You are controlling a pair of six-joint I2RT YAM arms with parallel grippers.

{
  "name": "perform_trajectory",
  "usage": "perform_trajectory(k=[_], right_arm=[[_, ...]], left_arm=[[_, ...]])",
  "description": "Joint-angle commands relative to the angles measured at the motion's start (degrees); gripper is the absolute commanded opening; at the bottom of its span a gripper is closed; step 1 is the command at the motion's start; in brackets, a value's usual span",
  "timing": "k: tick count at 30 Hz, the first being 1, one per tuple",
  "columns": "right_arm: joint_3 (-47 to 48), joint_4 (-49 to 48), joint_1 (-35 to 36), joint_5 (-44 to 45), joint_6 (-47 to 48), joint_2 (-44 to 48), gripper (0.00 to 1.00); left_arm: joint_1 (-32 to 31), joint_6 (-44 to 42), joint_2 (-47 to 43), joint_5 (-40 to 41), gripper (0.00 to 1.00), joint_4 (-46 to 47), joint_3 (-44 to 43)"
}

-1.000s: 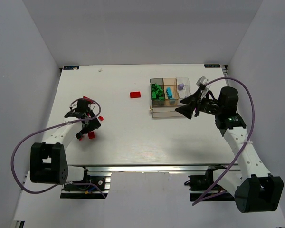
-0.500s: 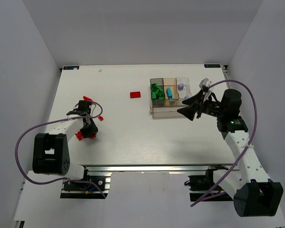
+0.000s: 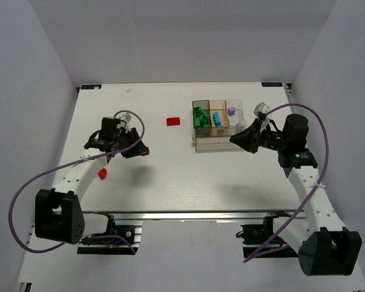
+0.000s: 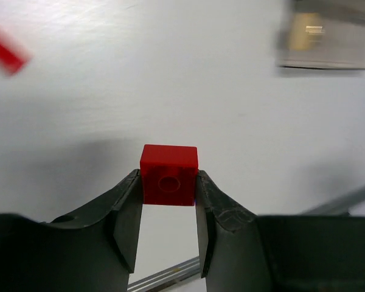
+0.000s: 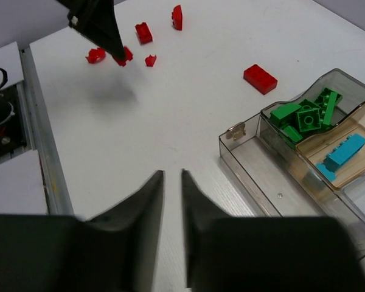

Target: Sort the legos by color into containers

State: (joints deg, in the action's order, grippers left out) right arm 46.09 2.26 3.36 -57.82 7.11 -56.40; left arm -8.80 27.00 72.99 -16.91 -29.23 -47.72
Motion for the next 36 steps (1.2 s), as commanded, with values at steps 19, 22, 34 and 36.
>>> perform_trajectory(k=[19,22,34,36], right_arm=[[0.1,-0.7,-5.1,5.8,1.6,-1.8,0.00],[-0.3,-1.0,-5.4,5.5,1.5,-2.3,0.00],[0.5,0.5,-4.9,6.8,4.8,-5.7,0.34],[0.7,0.5,-4.7,7.6,5.1,-6.3,0.34]], left_arm=[[-29.3,-2.7,40.5,3.1,0.00,6.5,-46.5],[-29.3,-2.4,42.6,5.7,0.05,7.2,-49.7],[-29.3,-4.2,48.7,4.0,0.58,4.6,-56.4],[-29.3,-4.6,48.3,3.6,0.57,4.6,-55.7]])
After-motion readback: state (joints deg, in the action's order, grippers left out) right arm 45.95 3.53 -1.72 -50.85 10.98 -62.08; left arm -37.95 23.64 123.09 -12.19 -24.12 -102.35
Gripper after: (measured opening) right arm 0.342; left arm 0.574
